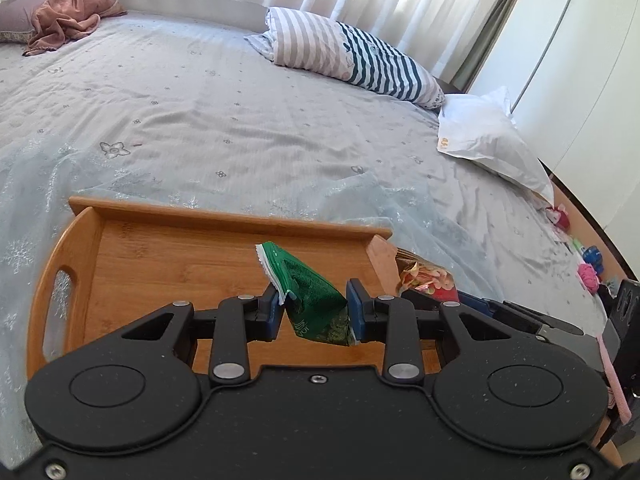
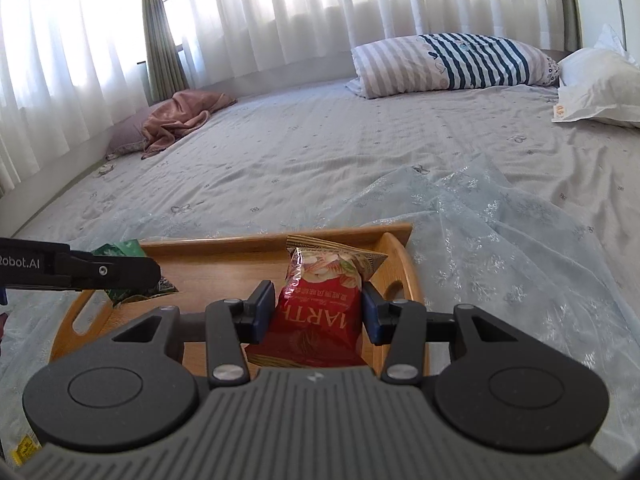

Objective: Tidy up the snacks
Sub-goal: 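Carry both packets onto the wooden tray and open both grippers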

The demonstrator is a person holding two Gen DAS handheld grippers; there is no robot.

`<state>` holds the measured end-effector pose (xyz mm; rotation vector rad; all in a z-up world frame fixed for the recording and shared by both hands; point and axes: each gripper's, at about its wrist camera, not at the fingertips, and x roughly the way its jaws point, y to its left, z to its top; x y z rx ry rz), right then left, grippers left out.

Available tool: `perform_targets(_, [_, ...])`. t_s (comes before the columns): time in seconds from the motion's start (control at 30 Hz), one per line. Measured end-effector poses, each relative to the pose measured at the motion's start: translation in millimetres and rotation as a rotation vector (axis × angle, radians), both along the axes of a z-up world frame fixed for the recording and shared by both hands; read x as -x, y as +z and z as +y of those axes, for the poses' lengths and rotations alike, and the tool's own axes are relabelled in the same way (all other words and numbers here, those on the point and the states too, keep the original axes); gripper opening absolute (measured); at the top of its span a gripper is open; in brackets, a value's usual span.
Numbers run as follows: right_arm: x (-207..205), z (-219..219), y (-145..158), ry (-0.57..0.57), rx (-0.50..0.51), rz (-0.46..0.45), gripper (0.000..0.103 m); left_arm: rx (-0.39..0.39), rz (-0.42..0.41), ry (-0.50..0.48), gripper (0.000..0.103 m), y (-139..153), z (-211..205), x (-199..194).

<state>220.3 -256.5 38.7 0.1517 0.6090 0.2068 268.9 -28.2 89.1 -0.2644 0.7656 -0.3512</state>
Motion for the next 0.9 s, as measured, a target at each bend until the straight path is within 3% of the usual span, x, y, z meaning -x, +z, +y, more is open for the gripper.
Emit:
perform_targets(0.2, [-35,12,-10,0.058,0.083,0.026,0.05,0.012,0.071,-0.001,0.031,-24,-8,-55])
perform_targets(0.4, [-53,23,-25,0.08,0.17,0.025,0.05,0.031,0.12,-0.003,0.031,-49,-15,-87])
perform_targets(0.9, [-75,22,-42,0.075,0.178,0.038,0.05,0.038,0.156,-0.019,0.031,-74,-29,-108])
